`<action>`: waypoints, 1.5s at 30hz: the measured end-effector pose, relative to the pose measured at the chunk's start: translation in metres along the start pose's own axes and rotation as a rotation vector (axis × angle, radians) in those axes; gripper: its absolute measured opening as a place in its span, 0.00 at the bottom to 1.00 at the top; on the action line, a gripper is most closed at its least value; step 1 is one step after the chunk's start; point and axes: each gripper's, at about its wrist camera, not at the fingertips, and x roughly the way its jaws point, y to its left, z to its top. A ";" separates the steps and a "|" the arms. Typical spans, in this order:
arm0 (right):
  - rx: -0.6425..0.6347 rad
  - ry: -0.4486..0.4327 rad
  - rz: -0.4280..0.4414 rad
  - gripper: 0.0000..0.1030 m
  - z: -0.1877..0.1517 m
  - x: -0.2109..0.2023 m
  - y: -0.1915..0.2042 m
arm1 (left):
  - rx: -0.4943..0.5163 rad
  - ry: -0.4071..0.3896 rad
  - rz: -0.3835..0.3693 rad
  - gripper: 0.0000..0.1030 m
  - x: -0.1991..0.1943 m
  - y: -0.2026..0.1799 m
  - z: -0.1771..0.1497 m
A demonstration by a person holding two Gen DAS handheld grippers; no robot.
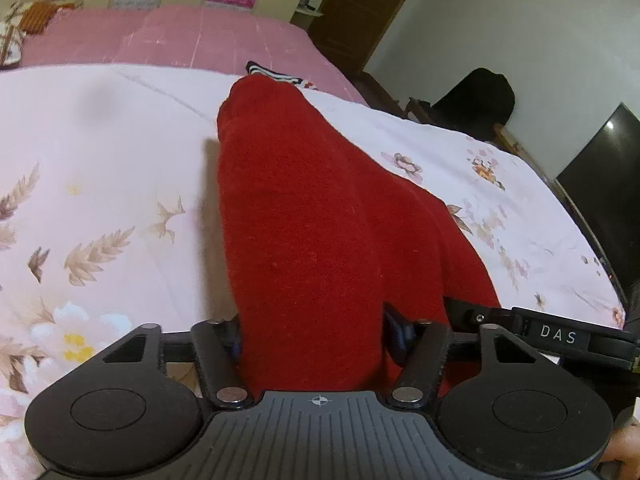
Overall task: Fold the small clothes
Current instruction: 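Grasp the end of the folded sweater with both grippers, then lift the sweater end with both grippers and fold it over the bundle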
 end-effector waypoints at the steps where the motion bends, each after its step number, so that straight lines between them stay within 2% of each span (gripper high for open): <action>1: -0.014 -0.009 -0.008 0.34 -0.001 -0.002 0.003 | 0.003 -0.001 0.002 0.56 -0.002 -0.001 0.001; 9: 0.024 -0.038 0.021 0.30 0.002 -0.018 0.007 | 0.027 -0.004 0.006 0.53 -0.014 -0.005 0.004; 21: 0.004 -0.058 0.054 0.29 0.004 -0.033 0.027 | 0.042 -0.018 0.008 0.52 -0.032 -0.006 0.007; 28: -0.018 -0.066 0.097 0.29 0.004 -0.036 0.051 | 0.035 -0.043 0.033 0.52 -0.059 0.009 0.008; 35: -0.047 -0.045 0.138 0.29 -0.008 -0.028 0.099 | 0.004 -0.071 0.060 0.52 -0.106 0.057 0.003; 45: -0.067 -0.025 0.195 0.29 -0.057 0.009 0.203 | -0.044 -0.093 0.127 0.52 -0.174 0.170 -0.013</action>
